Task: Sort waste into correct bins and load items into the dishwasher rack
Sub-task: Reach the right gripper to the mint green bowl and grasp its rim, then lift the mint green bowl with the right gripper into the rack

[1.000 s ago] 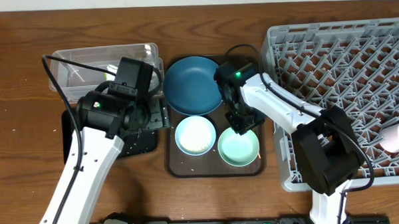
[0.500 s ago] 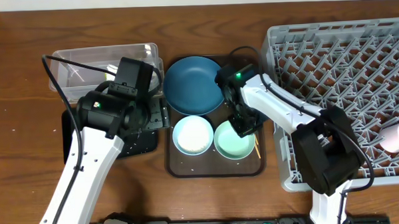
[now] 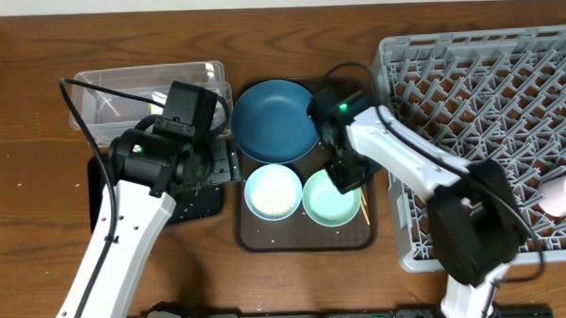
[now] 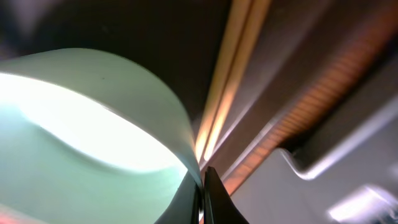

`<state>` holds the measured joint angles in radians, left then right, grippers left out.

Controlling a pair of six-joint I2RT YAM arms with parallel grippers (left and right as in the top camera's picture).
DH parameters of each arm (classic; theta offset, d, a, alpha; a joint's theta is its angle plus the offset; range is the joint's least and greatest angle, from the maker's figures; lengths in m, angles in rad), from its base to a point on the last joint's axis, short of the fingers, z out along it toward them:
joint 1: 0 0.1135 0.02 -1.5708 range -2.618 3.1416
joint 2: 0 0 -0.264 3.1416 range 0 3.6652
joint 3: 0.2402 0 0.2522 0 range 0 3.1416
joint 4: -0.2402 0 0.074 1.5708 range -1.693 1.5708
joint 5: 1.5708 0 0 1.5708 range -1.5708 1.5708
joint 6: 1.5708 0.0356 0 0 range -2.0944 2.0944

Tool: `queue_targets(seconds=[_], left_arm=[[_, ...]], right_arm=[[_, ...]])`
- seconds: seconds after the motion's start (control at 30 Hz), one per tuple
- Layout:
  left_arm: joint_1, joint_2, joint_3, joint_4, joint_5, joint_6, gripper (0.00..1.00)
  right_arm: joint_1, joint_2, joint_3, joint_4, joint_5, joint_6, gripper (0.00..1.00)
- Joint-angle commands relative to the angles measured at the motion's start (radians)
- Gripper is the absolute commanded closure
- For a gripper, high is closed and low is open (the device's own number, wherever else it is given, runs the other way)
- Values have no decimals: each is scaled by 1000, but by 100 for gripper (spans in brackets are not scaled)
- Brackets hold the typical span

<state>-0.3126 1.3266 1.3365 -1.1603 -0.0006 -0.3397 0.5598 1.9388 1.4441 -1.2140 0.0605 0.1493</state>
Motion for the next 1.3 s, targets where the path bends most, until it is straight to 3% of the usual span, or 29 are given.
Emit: queue_targets(seconds=[0.0, 0.23, 0.5, 0.83, 1.27], left_arm=[[0, 0, 2, -5, -11, 6, 20], [0, 0, 2, -5, -11, 6, 20], [0, 0, 2, -5, -11, 6, 20], [0, 0, 2, -4, -11, 6, 20], [0, 0, 2, -4, -11, 6, 20]], right_arm=[[-42, -147, 7, 12, 15, 15, 99], [-176, -420, 7, 73, 108, 14, 99], [-330, -578, 7, 179, 514, 15, 99], [-489, -529, 7, 352, 999, 79, 98], [-676, -329, 7, 403, 1118, 83, 98]])
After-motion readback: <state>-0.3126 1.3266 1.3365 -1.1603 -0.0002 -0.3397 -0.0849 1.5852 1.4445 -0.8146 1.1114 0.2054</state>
